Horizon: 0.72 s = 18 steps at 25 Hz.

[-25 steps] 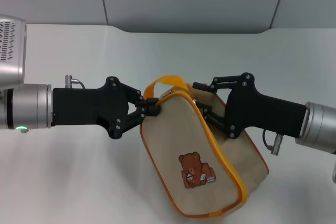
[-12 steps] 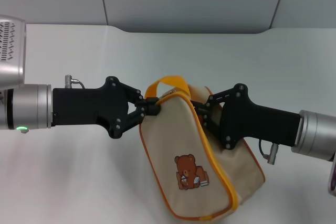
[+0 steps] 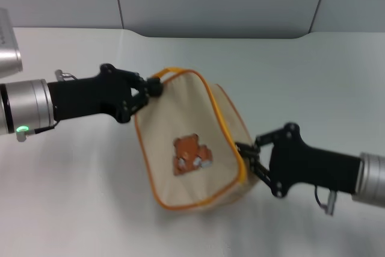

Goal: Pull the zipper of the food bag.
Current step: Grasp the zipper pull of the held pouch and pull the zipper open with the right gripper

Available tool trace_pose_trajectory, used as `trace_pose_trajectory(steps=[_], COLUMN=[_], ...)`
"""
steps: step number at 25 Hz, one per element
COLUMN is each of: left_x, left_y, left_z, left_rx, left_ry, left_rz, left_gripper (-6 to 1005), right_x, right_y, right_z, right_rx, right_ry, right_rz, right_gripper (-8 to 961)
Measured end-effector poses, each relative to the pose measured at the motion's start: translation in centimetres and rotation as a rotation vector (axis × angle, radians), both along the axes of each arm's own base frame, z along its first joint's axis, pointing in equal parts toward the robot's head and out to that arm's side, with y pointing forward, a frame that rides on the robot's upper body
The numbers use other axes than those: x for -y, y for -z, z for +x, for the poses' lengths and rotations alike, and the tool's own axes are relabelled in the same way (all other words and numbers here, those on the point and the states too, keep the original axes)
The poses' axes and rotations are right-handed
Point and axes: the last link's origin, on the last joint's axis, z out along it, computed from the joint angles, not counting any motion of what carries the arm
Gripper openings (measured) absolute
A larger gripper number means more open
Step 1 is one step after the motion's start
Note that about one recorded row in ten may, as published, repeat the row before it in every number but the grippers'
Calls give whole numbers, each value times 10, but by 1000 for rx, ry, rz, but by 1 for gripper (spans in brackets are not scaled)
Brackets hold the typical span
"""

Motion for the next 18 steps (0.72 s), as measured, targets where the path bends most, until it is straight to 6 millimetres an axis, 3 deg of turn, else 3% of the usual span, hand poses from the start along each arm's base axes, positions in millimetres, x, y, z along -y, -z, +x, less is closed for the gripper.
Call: trace_pose_trajectory(steps=[7, 14, 18], left_x=[-4, -1, 0], left_y=[1, 3, 5], left_z=[-8, -10, -8], left_rx=[0, 15, 37], left_ry=[-66, -76, -91], left_rz=[41, 36, 31], left_gripper=[58, 38, 39], right_x=[16, 14, 12], right_y=[-4, -15, -20], right_z=[19, 24, 23], right_rx=[-7, -97, -130], right_ry=[75, 214, 264], right_rz=[-2, -17, -63], right_gripper=[2, 5, 146])
